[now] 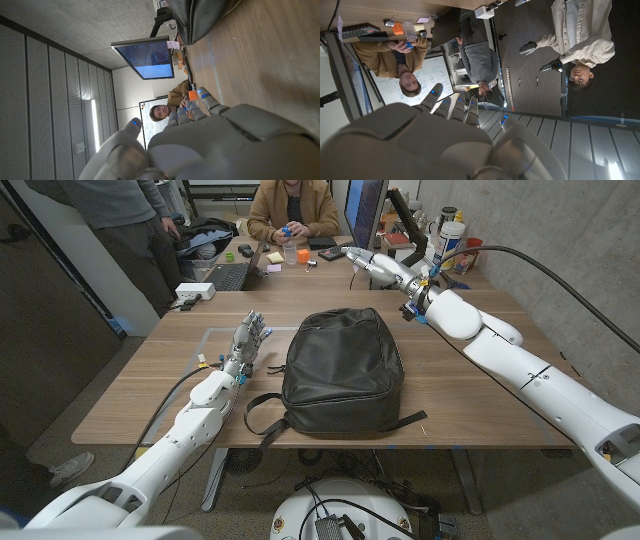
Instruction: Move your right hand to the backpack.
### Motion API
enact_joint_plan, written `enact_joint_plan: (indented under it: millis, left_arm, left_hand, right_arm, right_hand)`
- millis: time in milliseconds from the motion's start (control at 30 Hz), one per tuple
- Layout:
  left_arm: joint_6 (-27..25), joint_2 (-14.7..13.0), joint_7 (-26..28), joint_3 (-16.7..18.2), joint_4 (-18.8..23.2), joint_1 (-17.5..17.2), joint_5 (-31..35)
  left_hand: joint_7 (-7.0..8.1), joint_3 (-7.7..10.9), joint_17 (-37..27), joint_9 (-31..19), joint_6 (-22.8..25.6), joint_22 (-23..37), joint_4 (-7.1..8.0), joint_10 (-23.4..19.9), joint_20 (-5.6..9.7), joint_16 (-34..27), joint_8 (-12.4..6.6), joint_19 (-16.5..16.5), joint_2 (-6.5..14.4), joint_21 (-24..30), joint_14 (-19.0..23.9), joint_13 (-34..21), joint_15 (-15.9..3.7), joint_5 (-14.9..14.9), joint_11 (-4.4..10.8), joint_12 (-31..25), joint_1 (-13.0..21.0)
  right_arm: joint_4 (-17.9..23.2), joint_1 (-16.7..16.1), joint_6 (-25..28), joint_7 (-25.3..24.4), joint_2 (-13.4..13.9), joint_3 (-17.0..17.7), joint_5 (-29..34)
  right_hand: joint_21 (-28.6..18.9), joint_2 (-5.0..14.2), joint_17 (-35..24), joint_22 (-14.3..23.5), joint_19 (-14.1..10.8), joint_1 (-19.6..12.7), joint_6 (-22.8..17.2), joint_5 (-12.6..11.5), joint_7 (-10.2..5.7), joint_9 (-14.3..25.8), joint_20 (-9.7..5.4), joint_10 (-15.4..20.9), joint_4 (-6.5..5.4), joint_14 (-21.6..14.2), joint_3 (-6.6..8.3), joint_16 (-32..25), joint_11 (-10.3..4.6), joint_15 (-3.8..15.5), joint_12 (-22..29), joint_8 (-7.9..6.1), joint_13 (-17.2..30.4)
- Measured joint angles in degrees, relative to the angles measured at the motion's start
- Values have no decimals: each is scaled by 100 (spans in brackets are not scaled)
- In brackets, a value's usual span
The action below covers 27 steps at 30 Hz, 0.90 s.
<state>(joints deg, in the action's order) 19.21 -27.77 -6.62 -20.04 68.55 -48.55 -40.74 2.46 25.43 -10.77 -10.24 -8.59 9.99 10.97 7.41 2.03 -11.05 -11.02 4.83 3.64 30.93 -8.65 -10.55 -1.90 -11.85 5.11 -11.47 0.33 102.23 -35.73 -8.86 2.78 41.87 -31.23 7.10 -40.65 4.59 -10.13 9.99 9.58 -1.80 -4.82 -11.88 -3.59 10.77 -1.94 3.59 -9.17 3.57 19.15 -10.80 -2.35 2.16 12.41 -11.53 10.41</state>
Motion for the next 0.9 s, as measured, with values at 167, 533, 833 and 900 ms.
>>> enact_joint_plan:
  millis: [167,533,833,900]
  left_arm:
    - [0,-15,8,7,32,-32,-9]
    - [0,-35,26,28,80,-87,-26]
    - [0,-52,39,35,127,-128,-30]
    - [0,-55,45,36,139,-137,-30]
  left_hand:
    - [0,0,0,0,0,0,0,0,0,0,0,0,0,0,0,0,0,0,0,0,0]
    - [0,0,0,0,0,0,0,0,0,0,0,0,0,-21,0,1,0,0,0,0,0]
    - [0,0,0,0,0,0,0,0,0,0,0,0,0,-21,0,1,0,0,0,0,0]
    - [0,0,0,0,0,0,0,0,0,0,0,0,0,-21,0,2,0,0,0,0,0]
  right_arm:
    - [33,54,75,89,9,-70,152]
    - [86,116,216,173,17,-191,458]
    - [101,133,250,212,18,-249,612]
    - [105,133,256,220,18,-256,633]
  right_hand:
    - [56,31,27,0,0,-60,0,0,0,0,0,0,34,0,34,0,0,0,0,0,0]
    - [84,30,14,0,0,-136,21,0,-21,0,0,-22,79,0,79,0,-22,0,-44,40,0]
    - [84,30,11,0,0,-136,1,0,-41,0,0,-22,79,0,79,0,-22,0,-44,40,0]
    - [84,30,11,0,0,-136,1,0,-41,0,0,-22,79,0,79,0,-22,-1,-44,39,0]
